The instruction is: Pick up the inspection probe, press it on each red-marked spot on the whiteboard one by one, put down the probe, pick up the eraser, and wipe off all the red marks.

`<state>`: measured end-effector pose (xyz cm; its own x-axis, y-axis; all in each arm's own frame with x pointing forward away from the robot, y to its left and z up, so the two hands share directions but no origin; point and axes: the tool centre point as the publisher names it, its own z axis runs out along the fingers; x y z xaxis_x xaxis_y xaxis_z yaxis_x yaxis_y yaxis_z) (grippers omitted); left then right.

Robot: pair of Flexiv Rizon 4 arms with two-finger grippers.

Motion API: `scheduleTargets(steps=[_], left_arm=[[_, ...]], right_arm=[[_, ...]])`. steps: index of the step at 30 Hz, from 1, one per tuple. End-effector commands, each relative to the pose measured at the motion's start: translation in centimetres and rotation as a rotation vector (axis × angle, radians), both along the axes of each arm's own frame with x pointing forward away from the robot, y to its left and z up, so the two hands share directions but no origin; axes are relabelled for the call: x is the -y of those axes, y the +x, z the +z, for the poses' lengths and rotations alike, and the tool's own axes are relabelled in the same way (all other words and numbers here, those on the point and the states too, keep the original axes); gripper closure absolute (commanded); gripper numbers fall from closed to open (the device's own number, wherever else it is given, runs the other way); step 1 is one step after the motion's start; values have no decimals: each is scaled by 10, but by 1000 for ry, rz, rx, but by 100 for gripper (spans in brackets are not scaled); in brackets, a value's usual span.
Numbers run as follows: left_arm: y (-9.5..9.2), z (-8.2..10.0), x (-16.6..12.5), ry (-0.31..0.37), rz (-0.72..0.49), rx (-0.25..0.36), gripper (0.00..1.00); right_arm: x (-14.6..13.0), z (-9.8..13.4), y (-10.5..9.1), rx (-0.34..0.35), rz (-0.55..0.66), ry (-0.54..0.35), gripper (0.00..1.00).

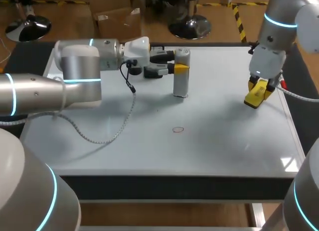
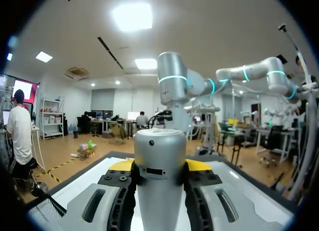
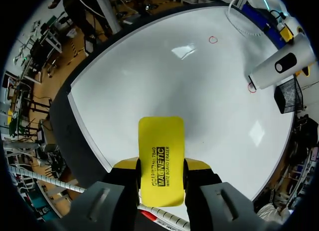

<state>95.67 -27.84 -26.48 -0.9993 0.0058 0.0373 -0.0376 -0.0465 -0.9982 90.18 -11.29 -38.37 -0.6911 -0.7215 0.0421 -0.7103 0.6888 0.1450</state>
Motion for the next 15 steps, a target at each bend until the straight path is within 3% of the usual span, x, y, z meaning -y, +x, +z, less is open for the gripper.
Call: scheduleTargets(steps=[1, 15], left_arm=[[2, -2, 3, 1, 0, -4, 100], [3, -9, 6, 13, 2, -9, 100]], right_arm=[[0, 0, 1, 0, 2, -3, 100], [0, 0, 1, 0, 2, -3, 100]])
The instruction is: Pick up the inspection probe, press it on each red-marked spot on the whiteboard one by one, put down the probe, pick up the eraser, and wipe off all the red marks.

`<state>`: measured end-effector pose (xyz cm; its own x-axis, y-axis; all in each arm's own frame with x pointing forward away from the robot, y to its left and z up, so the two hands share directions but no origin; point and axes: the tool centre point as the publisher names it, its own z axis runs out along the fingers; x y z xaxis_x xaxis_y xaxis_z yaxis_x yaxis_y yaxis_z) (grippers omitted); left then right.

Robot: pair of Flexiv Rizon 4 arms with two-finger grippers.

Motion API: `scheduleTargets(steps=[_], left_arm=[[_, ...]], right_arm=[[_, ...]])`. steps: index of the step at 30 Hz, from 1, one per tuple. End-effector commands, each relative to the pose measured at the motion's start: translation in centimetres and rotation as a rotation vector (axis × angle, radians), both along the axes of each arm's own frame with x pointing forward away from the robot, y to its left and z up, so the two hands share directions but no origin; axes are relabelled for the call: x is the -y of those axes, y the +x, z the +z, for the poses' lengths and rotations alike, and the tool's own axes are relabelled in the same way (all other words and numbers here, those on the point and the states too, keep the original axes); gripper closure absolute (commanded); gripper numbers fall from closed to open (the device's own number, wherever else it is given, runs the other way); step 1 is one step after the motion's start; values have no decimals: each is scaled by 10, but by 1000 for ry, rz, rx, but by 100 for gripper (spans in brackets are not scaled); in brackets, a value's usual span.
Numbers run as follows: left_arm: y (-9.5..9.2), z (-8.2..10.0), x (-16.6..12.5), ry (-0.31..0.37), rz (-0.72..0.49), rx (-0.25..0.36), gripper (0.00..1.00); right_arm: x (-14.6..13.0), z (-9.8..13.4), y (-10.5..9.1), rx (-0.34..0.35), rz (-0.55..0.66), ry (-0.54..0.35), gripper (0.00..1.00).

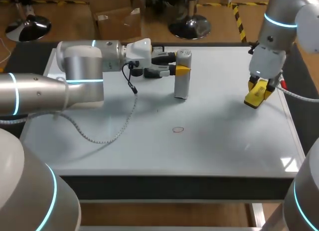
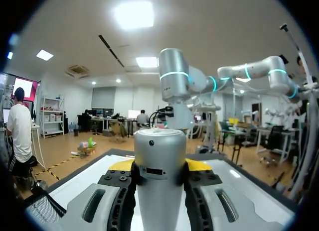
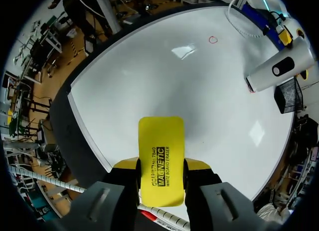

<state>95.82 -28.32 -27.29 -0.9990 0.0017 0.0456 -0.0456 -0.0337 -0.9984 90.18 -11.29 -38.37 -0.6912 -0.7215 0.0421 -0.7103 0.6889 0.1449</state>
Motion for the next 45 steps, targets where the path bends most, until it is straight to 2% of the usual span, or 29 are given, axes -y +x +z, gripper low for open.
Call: scheduleTargets(steps=[1, 17, 28, 35, 45], left_arm=[[1, -1, 2, 1, -1, -2, 100], [1, -7, 0, 16, -3, -2, 100], [1, -3, -4, 19, 0, 6, 100], [1, 13, -7, 30, 13, -4, 100], [2, 52, -14, 31, 17, 3, 100]], right_arm=[[0, 0, 1, 0, 2, -3, 100], [0, 0, 1, 0, 2, -3, 100], [0, 0, 1, 0, 2, -3, 100], [0, 0, 1, 0, 2, -3, 100], [0, 0, 1, 0, 2, -3, 100]])
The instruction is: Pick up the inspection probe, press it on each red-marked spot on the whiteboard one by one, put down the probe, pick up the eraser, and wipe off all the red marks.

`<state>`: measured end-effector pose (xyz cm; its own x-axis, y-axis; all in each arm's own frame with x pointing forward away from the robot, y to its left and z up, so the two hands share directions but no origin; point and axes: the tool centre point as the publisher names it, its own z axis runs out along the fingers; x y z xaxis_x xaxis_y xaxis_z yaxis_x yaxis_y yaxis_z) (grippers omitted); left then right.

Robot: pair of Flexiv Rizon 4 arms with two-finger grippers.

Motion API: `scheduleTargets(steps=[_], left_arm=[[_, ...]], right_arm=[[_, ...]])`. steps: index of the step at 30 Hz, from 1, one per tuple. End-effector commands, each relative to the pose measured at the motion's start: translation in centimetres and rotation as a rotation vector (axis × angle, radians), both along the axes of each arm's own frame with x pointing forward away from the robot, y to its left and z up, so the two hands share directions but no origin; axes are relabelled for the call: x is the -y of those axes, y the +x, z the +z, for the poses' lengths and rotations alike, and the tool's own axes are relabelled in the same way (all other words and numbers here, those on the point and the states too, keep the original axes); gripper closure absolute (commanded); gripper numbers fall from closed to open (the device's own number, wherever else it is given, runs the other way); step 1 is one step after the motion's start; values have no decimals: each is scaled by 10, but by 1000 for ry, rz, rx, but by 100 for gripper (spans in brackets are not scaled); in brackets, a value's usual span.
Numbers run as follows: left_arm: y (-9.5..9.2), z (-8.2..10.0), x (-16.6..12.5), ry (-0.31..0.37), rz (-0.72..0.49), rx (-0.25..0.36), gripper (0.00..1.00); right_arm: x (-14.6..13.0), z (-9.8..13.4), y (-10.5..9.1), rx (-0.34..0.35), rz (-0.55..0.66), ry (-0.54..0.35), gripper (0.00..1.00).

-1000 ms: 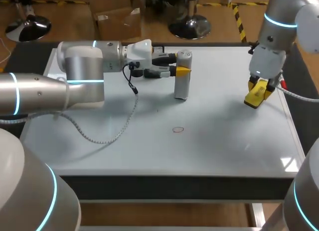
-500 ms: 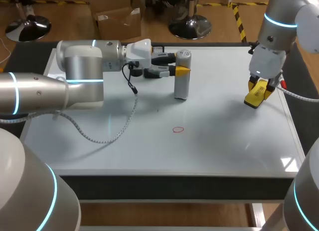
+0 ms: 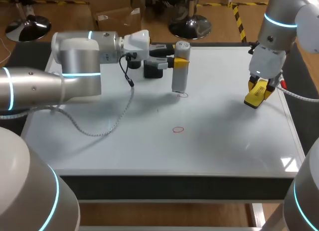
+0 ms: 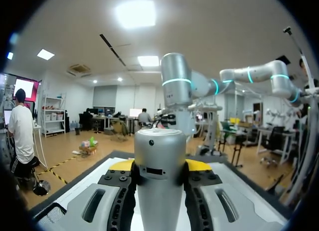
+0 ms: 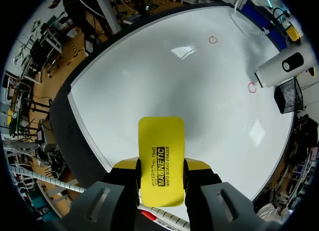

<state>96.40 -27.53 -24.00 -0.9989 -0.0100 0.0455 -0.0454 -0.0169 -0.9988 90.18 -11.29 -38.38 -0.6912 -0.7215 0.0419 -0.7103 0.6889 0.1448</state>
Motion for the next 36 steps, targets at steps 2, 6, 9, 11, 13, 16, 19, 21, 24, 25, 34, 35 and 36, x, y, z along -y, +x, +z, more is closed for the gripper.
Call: scheduleTargets(steps=[2, 6, 9, 11, 13, 16, 19, 21, 24, 25, 34, 35, 36], left_arm=[[-2, 28, -8, 11, 4, 9, 100], [6, 46, -8, 9, 7, 26, 100], [13, 61, -8, 1, 19, 39, 100], [19, 71, -7, -11, 20, 35, 100], [23, 80, -4, -10, 21, 55, 100], [31, 90, 2, -2, 20, 71, 100], [39, 96, 7, 5, 18, 84, 100], [46, 99, 10, 9, 20, 85, 100], [53, 102, 13, 16, 17, 102, 100], [58, 102, 14, 15, 15, 99, 100], [97, 100, 20, -5, -12, 69, 100], [102, 100, 21, -2, -13, 75, 100], [106, 100, 21, -2, -18, 77, 100]], right_arm=[[0, 0, 1, 0, 2, -3, 100], [0, 0, 1, 0, 2, -3, 100], [0, 0, 1, 0, 2, -3, 100], [0, 0, 1, 0, 2, -3, 100], [0, 0, 1, 0, 2, -3, 100], [0, 0, 1, 0, 2, -3, 100], [0, 0, 1, 0, 2, -3, 100], [0, 0, 1, 0, 2, -3, 100], [0, 0, 1, 0, 2, -3, 100], [0, 0, 1, 0, 2, -3, 100], [0, 0, 1, 0, 2, -3, 100], [0, 0, 1, 0, 2, -3, 100], [0, 0, 1, 0, 2, -3, 100]])
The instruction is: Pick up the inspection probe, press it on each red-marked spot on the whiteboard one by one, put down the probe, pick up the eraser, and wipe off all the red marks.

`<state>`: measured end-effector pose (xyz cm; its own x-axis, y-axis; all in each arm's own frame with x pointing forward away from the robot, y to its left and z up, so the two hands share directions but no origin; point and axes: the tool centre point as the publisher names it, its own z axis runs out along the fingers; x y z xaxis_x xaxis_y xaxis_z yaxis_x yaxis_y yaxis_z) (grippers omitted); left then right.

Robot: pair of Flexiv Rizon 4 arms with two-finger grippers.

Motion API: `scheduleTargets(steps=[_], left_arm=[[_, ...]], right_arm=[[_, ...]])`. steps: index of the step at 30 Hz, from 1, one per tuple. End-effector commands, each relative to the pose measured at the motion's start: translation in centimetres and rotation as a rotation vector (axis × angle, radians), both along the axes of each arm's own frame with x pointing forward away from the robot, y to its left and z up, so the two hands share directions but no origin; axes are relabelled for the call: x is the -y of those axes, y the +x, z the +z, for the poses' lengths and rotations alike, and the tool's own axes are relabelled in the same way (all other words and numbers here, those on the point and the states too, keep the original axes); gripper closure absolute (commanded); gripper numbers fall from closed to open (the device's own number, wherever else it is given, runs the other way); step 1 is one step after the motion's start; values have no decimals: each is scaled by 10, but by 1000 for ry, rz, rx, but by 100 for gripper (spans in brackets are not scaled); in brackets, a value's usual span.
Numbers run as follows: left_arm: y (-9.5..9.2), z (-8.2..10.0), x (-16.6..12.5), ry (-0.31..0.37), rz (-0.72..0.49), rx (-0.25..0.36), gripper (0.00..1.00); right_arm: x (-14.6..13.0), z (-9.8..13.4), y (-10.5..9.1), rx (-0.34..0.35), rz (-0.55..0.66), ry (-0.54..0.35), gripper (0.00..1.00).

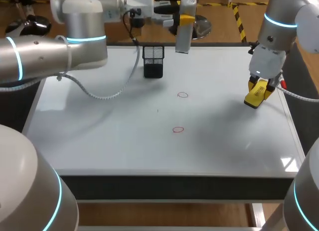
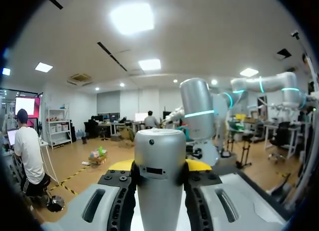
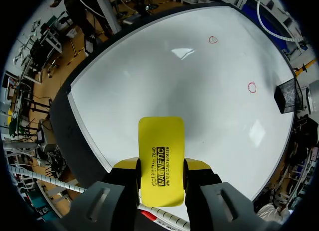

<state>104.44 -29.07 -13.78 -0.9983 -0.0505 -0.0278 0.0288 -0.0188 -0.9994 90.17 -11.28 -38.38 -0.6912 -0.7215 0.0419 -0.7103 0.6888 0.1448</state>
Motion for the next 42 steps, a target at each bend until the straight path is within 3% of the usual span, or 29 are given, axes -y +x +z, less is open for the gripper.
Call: scheduleTargets(steps=[1, 9, 22, 42], left_arm=[[29, -3, 6, -4, -62, -5, 100], [55, -8, 9, -20, -105, -13, 100], [72, -21, 10, -16, -202, -22, 100], [72, -21, 10, -16, -202, -22, 100]], right_arm=[[0, 0, 1, 0, 2, -3, 100], [0, 0, 1, 0, 2, -3, 100], [0, 0, 1, 0, 2, -3, 100], [0, 0, 1, 0, 2, -3, 100]])
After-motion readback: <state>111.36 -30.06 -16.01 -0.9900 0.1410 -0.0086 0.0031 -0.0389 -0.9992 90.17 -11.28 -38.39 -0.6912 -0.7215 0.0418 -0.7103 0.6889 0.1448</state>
